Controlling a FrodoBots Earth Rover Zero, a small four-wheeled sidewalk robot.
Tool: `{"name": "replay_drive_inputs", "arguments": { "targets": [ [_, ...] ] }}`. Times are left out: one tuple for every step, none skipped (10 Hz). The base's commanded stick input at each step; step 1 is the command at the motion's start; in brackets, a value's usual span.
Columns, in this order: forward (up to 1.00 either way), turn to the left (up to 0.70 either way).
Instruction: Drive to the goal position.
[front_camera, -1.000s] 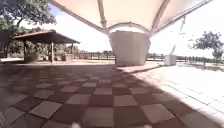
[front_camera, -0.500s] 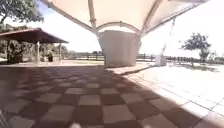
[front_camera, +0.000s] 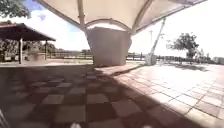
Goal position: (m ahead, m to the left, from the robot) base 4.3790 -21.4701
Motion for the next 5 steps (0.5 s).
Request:
{"name": "replay_drive_inputs", "arguments": {
  "targets": [
    [0.70,-0.35],
    [0.85,-0.34],
    [0.85,-0.34],
    [0.85,-0.34],
    [0.85,-0.34]
  ]
}}
